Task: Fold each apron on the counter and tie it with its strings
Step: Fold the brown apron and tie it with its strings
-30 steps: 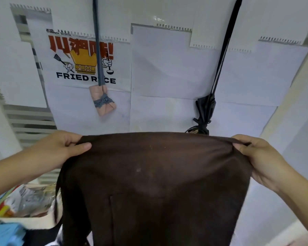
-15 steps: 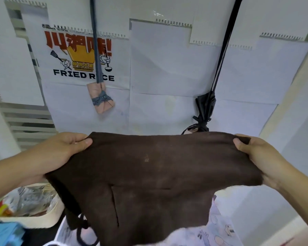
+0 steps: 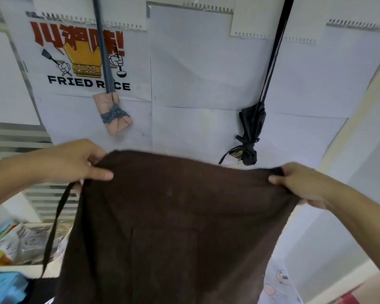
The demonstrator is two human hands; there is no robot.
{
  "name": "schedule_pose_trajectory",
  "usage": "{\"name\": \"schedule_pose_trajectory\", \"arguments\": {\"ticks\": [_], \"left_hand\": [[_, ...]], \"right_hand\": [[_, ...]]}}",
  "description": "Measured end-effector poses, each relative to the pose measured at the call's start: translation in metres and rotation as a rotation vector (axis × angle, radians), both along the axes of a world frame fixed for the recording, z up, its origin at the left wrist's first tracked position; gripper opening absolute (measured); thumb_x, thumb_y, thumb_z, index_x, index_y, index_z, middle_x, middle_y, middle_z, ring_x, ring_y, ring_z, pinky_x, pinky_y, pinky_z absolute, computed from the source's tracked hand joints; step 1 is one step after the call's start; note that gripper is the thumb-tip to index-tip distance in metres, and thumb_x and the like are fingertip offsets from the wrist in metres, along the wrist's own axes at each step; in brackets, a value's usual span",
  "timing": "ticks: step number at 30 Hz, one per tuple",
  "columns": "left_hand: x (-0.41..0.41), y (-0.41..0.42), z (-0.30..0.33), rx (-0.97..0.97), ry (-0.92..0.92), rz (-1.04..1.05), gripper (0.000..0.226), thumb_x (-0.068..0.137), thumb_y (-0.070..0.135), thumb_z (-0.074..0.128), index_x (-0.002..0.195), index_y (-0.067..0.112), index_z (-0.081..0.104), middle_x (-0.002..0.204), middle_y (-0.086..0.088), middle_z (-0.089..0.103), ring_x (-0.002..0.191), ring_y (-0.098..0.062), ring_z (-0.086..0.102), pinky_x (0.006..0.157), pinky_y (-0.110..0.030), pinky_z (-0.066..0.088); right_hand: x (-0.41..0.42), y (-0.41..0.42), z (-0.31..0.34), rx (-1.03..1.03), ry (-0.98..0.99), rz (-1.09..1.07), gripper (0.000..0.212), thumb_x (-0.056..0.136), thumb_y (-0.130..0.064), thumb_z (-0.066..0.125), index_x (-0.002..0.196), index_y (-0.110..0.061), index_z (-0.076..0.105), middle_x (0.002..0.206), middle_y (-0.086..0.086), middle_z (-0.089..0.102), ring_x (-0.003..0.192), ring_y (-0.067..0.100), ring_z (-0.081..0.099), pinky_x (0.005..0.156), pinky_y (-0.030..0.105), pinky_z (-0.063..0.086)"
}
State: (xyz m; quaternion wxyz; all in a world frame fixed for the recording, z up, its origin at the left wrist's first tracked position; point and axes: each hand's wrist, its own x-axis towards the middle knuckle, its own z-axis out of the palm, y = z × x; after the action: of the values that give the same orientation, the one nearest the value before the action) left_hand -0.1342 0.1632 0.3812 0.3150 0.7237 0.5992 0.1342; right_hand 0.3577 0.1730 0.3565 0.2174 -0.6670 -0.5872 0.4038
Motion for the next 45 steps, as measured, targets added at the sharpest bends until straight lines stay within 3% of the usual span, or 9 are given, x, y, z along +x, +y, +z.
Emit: {"name": "schedule_pose_trajectory", "arguments": {"ticks": [3,9,13,17,21,26,29,34,45], "left_hand": [[0.009,0.013,0.015,0.280,-0.155,0.173,0.010,0.091,0.030,0.079,0.100,0.031,0.082,0.094,0.010,0.081,0.097,-0.021,0.076,0.097,-0.045,0.057],[0.016,0.000,0.021,0.274,-0.702,0.162,0.034,0.079,0.042,0.075,0.107,0.024,0.083,0.116,-0.005,0.079,0.113,-0.022,0.073,0.099,-0.034,0.057],[0.013,-0.013,0.002,0.282,-0.586,0.080,0.022,0.087,0.036,0.072,0.101,0.023,0.083,0.098,-0.014,0.080,0.091,-0.029,0.078,0.079,-0.027,0.063],[0.010,-0.025,-0.042,0.064,-0.328,-0.130,0.062,0.068,0.079,0.079,0.098,0.025,0.083,0.074,-0.012,0.072,0.063,-0.027,0.066,0.064,-0.032,0.046],[0.018,-0.036,-0.123,-0.388,-0.309,-0.266,0.039,0.089,0.045,0.083,0.119,0.022,0.078,0.116,-0.011,0.078,0.110,-0.033,0.074,0.099,-0.049,0.056],[0.042,-0.051,-0.253,-0.636,-0.041,-0.371,0.024,0.094,0.043,0.073,0.105,0.022,0.078,0.108,0.007,0.078,0.106,-0.014,0.072,0.101,-0.041,0.055],[0.050,-0.056,-0.341,-0.682,0.032,-0.297,0.049,0.084,0.063,0.074,0.085,0.015,0.069,0.080,0.006,0.066,0.079,-0.013,0.065,0.078,-0.031,0.049],[0.064,-0.064,-0.438,-0.728,0.159,-0.190,0.028,0.091,0.050,0.072,0.085,0.023,0.069,0.090,-0.002,0.075,0.084,-0.017,0.073,0.084,-0.037,0.057],[0.067,-0.036,-0.449,-0.296,0.075,0.261,0.012,0.098,0.033,0.070,0.090,0.032,0.062,0.086,0.009,0.066,0.085,-0.005,0.064,0.075,-0.026,0.046]], "right_hand": [[0.004,0.019,0.008,0.381,0.017,-0.169,0.022,0.105,-0.014,0.059,0.096,-0.012,0.079,0.093,0.010,0.080,0.089,0.024,0.073,0.097,0.054,0.057],[0.026,0.000,0.029,0.581,0.509,-0.103,0.024,0.108,-0.009,0.050,0.119,0.000,0.070,0.116,0.018,0.073,0.105,0.032,0.066,0.097,0.045,0.050],[0.053,-0.025,0.011,0.528,0.661,-0.001,0.029,0.097,-0.014,0.055,0.115,-0.008,0.077,0.115,0.015,0.076,0.104,0.031,0.070,0.094,0.041,0.054],[0.098,-0.044,-0.051,0.239,0.448,0.069,0.027,0.081,-0.012,0.076,0.103,0.003,0.076,0.076,0.030,0.051,0.078,0.039,0.053,0.072,0.042,0.047],[0.103,-0.064,-0.123,-0.177,0.269,0.182,0.022,0.074,-0.014,0.092,0.088,0.000,0.081,0.084,0.035,0.067,0.080,0.029,0.070,0.078,0.033,0.053],[0.096,-0.080,-0.254,-0.560,0.029,0.081,0.014,0.088,-0.014,0.083,0.102,-0.012,0.080,0.087,0.010,0.073,0.079,0.023,0.067,0.072,0.031,0.049],[0.083,-0.094,-0.329,-0.594,-0.088,0.073,0.012,0.098,-0.013,0.069,0.095,-0.015,0.080,0.083,0.002,0.075,0.080,0.019,0.074,0.074,0.025,0.059],[0.081,-0.109,-0.423,-0.545,-0.212,-0.050,0.017,0.104,-0.017,0.061,0.098,-0.019,0.077,0.089,0.002,0.075,0.083,0.022,0.073,0.068,0.030,0.062],[0.057,-0.052,-0.438,-0.088,-0.173,-0.332,0.020,0.102,-0.022,0.060,0.083,-0.019,0.064,0.077,-0.004,0.066,0.077,0.023,0.062,0.071,0.038,0.046]]}}
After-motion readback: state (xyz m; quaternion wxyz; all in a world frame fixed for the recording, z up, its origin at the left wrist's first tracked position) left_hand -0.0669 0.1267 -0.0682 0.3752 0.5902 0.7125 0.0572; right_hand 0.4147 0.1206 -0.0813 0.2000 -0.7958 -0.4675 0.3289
